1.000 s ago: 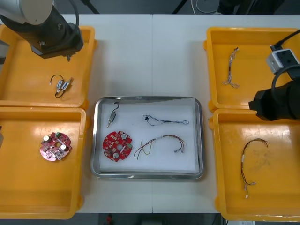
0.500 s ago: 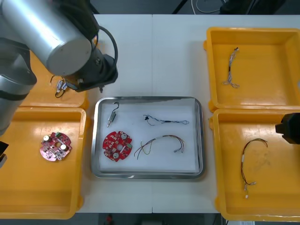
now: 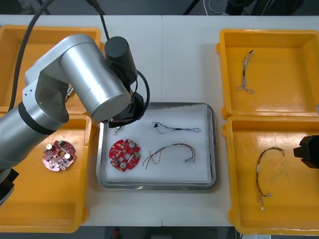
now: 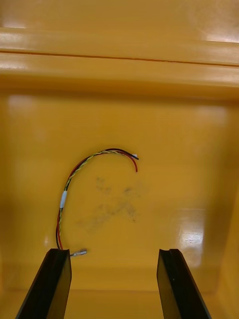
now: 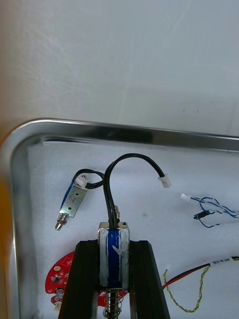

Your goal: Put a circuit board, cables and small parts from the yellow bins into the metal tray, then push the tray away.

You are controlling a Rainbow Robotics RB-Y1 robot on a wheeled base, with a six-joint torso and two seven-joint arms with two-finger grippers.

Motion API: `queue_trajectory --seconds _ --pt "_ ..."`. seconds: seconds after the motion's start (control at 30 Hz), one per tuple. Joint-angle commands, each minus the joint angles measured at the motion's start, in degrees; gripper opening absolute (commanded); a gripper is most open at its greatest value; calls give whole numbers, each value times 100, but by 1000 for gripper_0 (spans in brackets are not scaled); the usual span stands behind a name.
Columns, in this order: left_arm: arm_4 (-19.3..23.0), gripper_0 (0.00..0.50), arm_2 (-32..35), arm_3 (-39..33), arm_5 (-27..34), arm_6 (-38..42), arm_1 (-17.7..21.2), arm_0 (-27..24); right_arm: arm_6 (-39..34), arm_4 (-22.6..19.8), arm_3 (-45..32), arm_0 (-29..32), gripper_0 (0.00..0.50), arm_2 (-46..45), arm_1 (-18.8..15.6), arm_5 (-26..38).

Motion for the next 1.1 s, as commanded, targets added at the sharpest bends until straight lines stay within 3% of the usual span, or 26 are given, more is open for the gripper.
queue_trajectory --seconds 0.03,0.37,0.4,0.43,0.47,0.5,0.53,0.57,0.83,1.1 --pt "-111 0 -376 301 -349 -351 -135 64 -222 -81 -182 95 500 -176 -149 13" --pt "-296 6 -754 697 -788 -333 -179 82 -222 -152 -191 95 500 -176 -149 13" --pt "-304 60 -780 697 -797 -316 -179 91 -222 -152 -182 95 500 -167 -149 13" --pt "-313 152 -807 697 -806 -316 -179 91 -222 -161 -191 95 500 -167 -149 13" --pt "-313 200 -816 697 -815 -307 -179 91 -222 -169 -191 95 500 -167 -149 13" --pt "-331 297 -842 697 -823 -289 -179 91 -222 -169 -191 95 500 -167 -149 13" --pt "-340 426 -860 697 -841 -272 -179 91 -222 -178 -191 95 500 -167 -149 13" --pt "-340 487 -860 697 -841 -263 -179 91 -222 -178 -182 95 500 -167 -149 13" --pt "-410 500 -851 583 -753 -140 -179 82 -196 -222 -191 87 500 -167 -167 13" --pt "-366 500 -271 -59 82 -122 -91 82 -213 -582 -182 -133 500 -9 -334 13"
